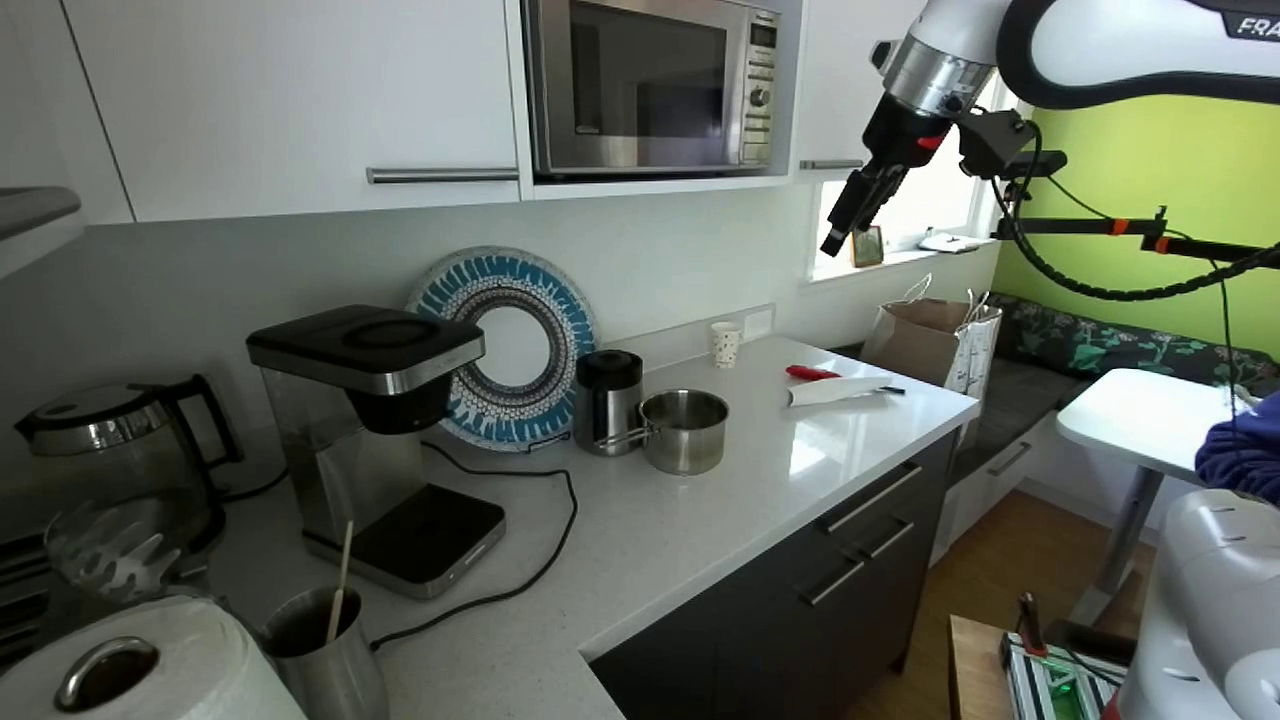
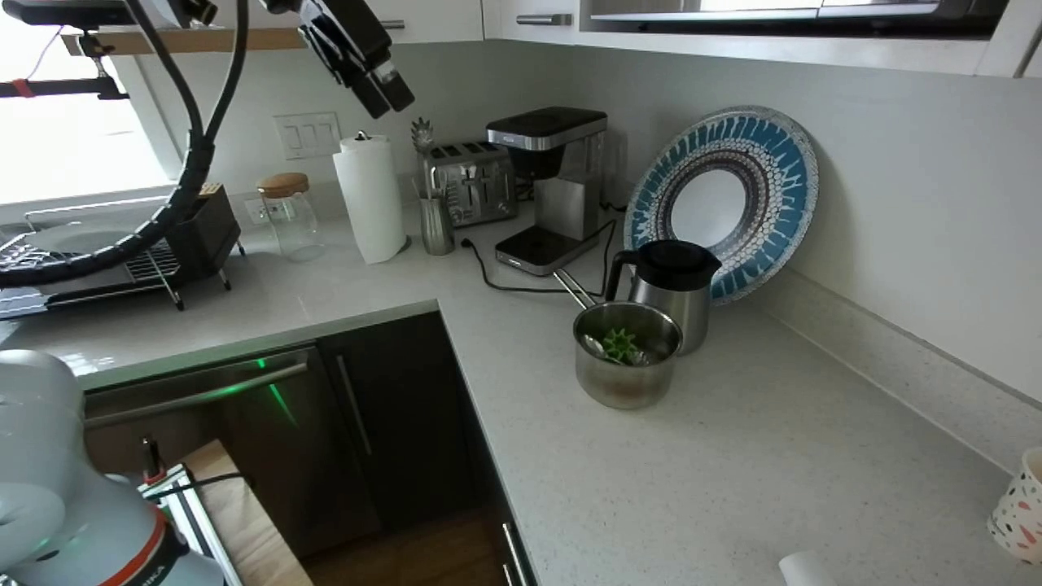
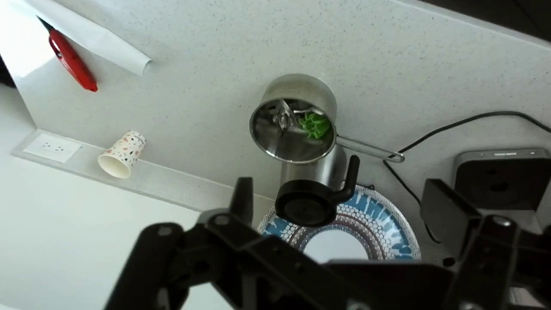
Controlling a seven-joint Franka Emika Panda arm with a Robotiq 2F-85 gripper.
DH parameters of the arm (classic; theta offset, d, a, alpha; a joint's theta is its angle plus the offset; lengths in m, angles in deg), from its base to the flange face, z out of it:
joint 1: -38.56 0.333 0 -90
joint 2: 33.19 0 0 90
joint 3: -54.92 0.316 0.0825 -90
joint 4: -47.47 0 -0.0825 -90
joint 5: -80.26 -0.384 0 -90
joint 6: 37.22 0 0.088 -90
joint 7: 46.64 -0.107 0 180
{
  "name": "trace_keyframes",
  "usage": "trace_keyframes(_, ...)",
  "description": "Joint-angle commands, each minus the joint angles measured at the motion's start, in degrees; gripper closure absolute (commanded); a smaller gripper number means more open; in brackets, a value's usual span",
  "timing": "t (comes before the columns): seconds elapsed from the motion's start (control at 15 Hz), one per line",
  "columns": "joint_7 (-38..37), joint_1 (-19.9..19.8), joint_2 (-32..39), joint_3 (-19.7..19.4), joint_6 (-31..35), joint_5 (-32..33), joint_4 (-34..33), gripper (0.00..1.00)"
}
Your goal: Open the door to the microwave
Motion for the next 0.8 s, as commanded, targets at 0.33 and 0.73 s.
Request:
trace_keyframes(0.33, 3.6, 1.3, 6.5, -12.3, 22.5, -9.8, -13.0, 0.01)
trace_keyframes(0.73, 4.2, 0.7, 14.1, -20.7, 34.5, -24.3, -17.2, 0.56)
